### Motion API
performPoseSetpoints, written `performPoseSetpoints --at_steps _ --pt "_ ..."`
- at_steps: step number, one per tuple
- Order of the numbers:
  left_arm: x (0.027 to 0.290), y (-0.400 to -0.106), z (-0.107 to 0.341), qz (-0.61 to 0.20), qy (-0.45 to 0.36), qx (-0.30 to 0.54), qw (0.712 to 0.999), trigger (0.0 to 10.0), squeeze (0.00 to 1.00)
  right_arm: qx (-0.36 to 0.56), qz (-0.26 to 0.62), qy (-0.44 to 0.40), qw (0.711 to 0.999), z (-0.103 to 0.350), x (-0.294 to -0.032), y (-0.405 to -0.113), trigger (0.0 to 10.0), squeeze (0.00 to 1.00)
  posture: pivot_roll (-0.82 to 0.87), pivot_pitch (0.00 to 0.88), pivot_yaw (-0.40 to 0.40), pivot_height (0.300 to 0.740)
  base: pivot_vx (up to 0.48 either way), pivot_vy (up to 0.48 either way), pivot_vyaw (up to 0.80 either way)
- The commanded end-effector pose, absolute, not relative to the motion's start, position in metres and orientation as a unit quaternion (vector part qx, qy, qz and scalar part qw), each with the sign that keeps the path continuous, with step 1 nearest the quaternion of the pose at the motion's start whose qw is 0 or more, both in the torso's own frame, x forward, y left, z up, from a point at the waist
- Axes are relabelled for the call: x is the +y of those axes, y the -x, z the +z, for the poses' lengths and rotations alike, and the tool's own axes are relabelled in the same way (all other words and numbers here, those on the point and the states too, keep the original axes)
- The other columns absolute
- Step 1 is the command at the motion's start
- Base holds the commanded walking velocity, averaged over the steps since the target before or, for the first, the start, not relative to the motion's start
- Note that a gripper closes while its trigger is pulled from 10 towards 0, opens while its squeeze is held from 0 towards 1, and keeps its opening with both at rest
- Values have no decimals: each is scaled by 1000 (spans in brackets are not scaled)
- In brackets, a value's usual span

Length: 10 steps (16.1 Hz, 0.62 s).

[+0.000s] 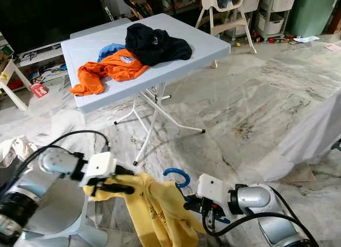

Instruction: Hang hanger

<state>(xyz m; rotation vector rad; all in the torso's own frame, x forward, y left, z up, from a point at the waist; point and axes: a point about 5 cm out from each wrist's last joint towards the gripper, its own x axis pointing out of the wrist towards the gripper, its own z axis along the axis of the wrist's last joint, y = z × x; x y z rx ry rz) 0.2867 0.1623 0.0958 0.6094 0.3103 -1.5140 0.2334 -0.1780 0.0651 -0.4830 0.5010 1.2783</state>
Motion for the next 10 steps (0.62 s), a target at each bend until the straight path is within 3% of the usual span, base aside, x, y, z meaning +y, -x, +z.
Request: performPoseSetpoints --at_steps 1,3,4,5,6,10 --pt "169 -287 96 -670 -283 154 668 0 0 204 605 224 736 73 -169 -234 0 0 -158 18 119 740 0 0 0" --pt "173 -286 94 -669 -296 165 661 0 0 204 607 224 735 73 -169 -233 0 0 -156 18 118 740 0 0 0" --pt "178 -285 89 -664 -312 174 657 6078 0 203 609 224 733 73 -168 -233 0 0 -155 19 116 740 0 0 0" --pt "178 -285 89 -661 -313 172 660 4039 0 203 609 224 733 73 -168 -233 0 0 -155 19 116 740 0 0 0" --pt "178 -286 89 -660 -303 173 666 0 0 202 610 223 733 72 -166 -233 0 0 -155 19 114 740 0 0 0" --pt "178 -286 87 -663 -301 184 661 0 0 201 611 226 732 73 -165 -233 0 0 -159 20 114 740 0 0 0"
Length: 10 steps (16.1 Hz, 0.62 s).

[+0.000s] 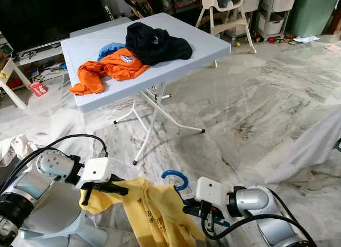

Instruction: Hang hanger

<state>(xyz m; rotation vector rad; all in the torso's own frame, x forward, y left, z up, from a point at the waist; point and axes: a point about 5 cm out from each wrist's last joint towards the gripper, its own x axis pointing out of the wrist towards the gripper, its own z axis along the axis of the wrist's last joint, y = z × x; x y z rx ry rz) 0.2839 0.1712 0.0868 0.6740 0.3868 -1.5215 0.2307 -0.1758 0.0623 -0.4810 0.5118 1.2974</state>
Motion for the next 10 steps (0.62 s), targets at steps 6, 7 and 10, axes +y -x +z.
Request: performPoseSetpoints --at_steps 6,7,10 --pt "175 -284 81 -667 -308 185 653 0 0 199 608 226 734 74 -166 -235 0 0 -159 20 117 740 0 0 0" --pt "176 -282 78 -666 -317 188 648 0 0 198 607 226 736 75 -166 -236 0 0 -160 20 117 740 0 0 0" --pt "175 -287 79 -652 -330 174 660 0 0 196 605 226 737 76 -166 -238 0 0 -159 19 114 740 0 0 0"
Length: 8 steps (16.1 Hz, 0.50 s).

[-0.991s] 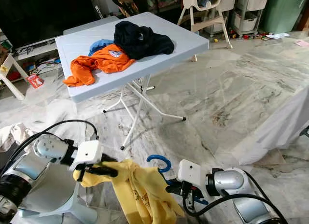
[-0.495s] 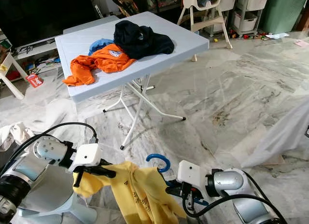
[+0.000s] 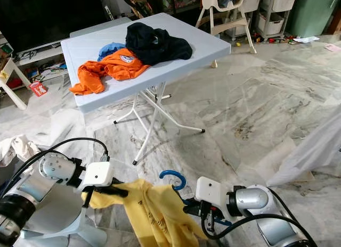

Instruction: Hang hanger

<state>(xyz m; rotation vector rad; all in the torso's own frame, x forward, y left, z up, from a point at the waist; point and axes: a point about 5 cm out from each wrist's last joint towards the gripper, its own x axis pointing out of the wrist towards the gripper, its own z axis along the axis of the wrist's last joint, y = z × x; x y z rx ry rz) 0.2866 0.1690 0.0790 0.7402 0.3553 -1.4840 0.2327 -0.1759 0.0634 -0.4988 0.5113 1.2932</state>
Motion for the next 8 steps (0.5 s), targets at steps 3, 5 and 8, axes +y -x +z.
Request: performPoseSetpoints --at_steps 3,5,8 --pt "168 -306 95 -595 -345 95 720 0 0 176 590 232 753 78 -164 -245 0 0 -157 19 109 740 0 0 0" --pt "170 -304 90 -602 -353 107 708 0 0 153 562 232 779 83 -161 -257 2745 24 -155 20 108 740 0 0 0" --pt "172 -305 88 -597 -359 106 710 0 0 139 539 222 800 88 -162 -268 10000 1000 -154 21 108 740 0 0 0"
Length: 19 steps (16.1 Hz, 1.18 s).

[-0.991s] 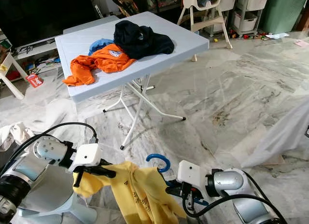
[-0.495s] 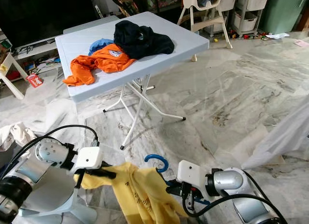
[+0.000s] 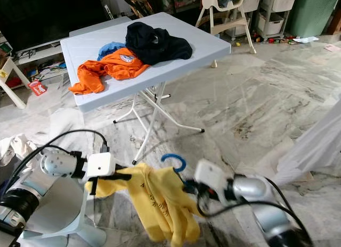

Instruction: Hang hanger

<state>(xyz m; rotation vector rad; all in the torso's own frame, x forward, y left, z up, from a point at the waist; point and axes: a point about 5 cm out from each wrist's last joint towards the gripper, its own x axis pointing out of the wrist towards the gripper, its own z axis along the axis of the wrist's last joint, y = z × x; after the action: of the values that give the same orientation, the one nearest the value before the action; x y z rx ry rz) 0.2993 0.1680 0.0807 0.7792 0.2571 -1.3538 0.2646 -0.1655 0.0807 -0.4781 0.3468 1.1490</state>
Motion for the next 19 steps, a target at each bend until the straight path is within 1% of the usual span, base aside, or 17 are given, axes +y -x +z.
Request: performPoseSetpoints --at_steps 1,4,7,8,9,11,13,14,15,17,19 --pt "173 -305 88 -595 -360 106 711 0 0 134 540 230 798 89 -162 -268 10000 1000 -154 21 108 740 0 0 0" --pt "177 -309 88 -578 -367 108 721 0 0 87 473 258 838 101 -166 -292 10000 1000 -152 21 107 740 0 0 0" --pt "186 -315 86 -531 -385 106 747 0 0 69 437 264 857 109 -173 -304 10000 1000 -151 19 110 740 0 0 0" --pt "191 -318 88 -506 -389 104 763 0 0 59 413 271 867 112 -178 -309 10000 1000 -152 19 110 740 0 0 0" --pt "198 -322 92 -476 -386 99 784 0 0 42 369 259 892 118 -184 -317 10000 1000 -151 19 111 740 0 0 0" --pt "203 -324 92 -451 -383 99 800 0 0 27 319 257 912 122 -191 -324 10000 1000 -150 19 111 740 0 0 0" --pt "207 -324 92 -429 -382 94 813 0 0 16 266 237 934 126 -196 -329 10000 1000 -147 16 111 740 0 0 0" --pt "208 -327 96 -400 -359 77 840 0 0 16 201 219 955 125 -203 -333 10000 1000 -145 13 112 740 0 0 0" --pt "208 -331 100 -376 -347 61 857 0 0 19 156 212 965 123 -209 -336 10000 1000 -141 14 115 740 0 0 0" --pt "208 -337 108 -332 -333 35 882 0 0 30 103 195 975 116 -217 -337 10000 1000 -137 12 115 740 0 0 0" --pt "203 -339 115 -314 -293 5 903 0 0 52 72 183 979 104 -221 -335 10000 1000 -132 9 117 740 0 0 0"
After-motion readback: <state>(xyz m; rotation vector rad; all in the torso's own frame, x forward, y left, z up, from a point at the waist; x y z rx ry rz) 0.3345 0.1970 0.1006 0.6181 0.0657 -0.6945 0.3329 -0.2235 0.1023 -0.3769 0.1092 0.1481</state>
